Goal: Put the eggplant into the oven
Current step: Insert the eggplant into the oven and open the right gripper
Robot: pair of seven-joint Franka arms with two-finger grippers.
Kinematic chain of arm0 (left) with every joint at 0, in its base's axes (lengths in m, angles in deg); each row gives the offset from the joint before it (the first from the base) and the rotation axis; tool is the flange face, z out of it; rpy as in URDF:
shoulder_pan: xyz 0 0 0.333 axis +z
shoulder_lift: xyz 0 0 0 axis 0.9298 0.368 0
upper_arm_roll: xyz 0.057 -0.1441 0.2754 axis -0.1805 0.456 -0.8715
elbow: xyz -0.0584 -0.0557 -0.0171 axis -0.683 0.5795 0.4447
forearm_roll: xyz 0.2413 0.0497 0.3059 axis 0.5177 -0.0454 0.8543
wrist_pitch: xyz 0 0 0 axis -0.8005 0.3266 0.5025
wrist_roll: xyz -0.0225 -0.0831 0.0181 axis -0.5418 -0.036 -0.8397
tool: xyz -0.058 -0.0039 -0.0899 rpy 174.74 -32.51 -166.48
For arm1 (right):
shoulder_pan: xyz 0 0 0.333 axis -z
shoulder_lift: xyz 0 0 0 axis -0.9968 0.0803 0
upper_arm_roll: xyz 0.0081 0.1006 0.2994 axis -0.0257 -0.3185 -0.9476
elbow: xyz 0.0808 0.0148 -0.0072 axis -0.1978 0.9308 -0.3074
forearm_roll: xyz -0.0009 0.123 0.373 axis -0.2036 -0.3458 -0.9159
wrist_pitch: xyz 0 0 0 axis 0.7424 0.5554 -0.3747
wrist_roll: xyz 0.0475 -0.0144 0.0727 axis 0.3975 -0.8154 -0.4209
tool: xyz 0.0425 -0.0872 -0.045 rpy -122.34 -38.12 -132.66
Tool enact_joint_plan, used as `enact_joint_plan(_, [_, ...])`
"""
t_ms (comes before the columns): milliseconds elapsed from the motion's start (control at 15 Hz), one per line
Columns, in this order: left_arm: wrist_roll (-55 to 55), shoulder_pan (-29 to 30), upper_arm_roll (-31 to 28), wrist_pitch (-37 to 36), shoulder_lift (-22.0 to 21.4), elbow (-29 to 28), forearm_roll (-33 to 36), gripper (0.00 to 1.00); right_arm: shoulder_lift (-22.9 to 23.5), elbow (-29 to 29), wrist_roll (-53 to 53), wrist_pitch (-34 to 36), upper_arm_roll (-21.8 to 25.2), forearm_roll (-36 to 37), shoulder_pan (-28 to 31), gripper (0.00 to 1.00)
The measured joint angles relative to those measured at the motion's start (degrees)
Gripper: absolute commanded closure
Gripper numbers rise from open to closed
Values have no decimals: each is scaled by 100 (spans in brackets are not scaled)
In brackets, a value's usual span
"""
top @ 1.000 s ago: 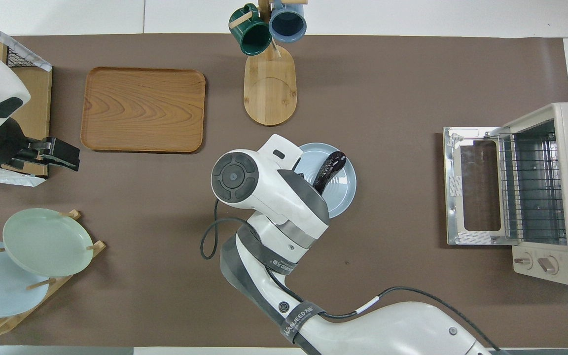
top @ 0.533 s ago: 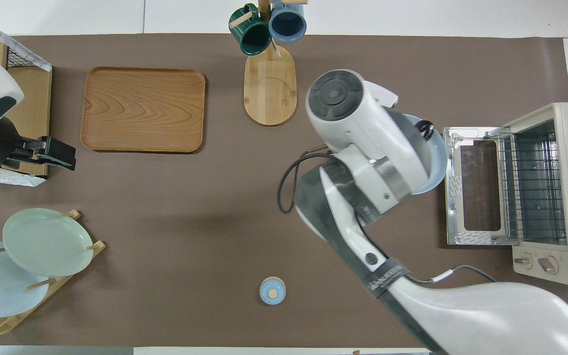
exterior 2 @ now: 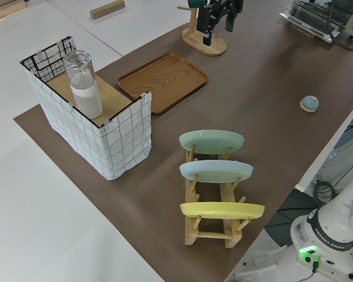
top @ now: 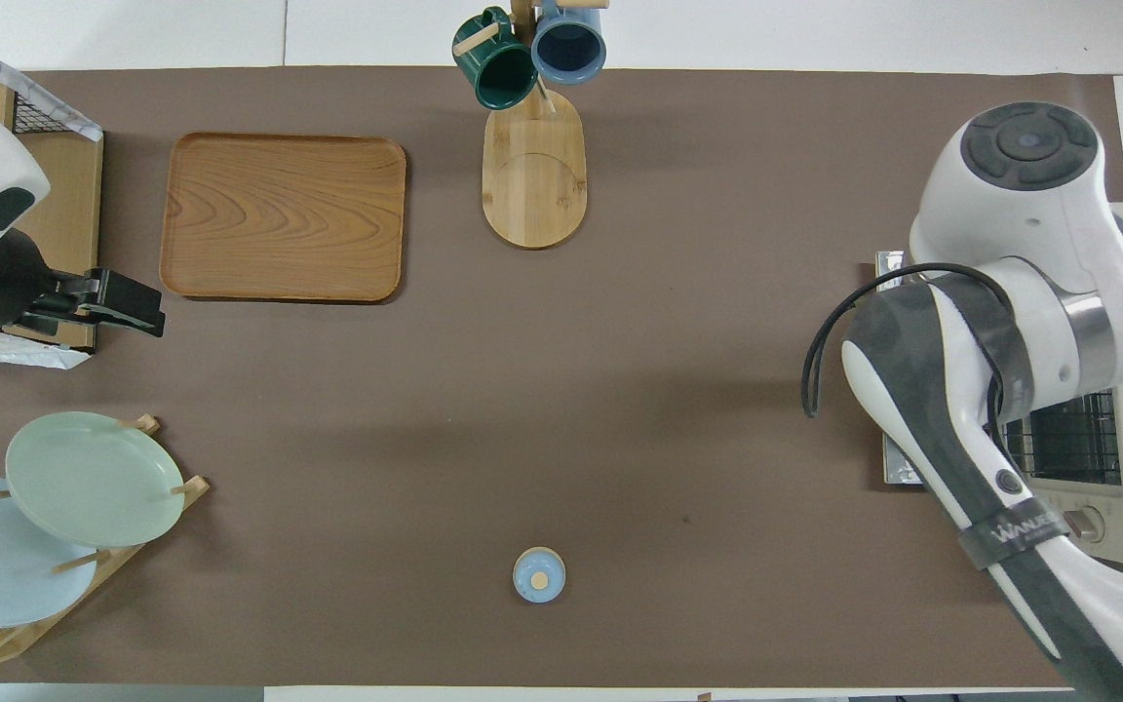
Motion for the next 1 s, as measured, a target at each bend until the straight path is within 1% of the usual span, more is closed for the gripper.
enact_joint_plan(133, [0, 4, 0, 0, 0, 0, -1, 0, -81, 187, -318, -127, 0, 0, 334, 100])
enact_joint_plan(400, [-1, 4, 0, 0, 0, -2, -1, 0, -213, 925, -845, -987, -1, 0, 821, 100])
enact_joint_plan(533, [-1, 4, 0, 0, 0, -4, -1, 0, -303, 1252, -1075, -1366, -1, 0, 981, 100])
enact_joint_plan(667, [-1, 4, 0, 0, 0, -4, -1, 0, -421, 1457, -1121, -1598, -1, 0, 1022, 100])
enact_joint_plan(733, [-1, 5, 0, 0, 0, -4, -1, 0, -472, 1530, -1121, -1652, -3, 0, 1036, 84])
enact_joint_plan(800, [-1, 12, 0, 0, 0, -4, -1, 0, -514, 1590, -1121, -1700, -3, 0, 1054, 65])
enact_joint_plan(867, [-1, 32, 0, 0, 0, -4, -1, 0, -537, 1646, -1121, -1701, -1, -2, 1066, 55])
enact_joint_plan(933, [-1, 61, 1, 0, 0, -4, -1, 0, -539, 1685, -1121, -1704, -3, -2, 1067, 47])
enact_joint_plan(1000, [-1, 85, 1, 0, 0, -4, -1, 0, -539, 1707, -1121, -1709, -10, -4, 1066, 47])
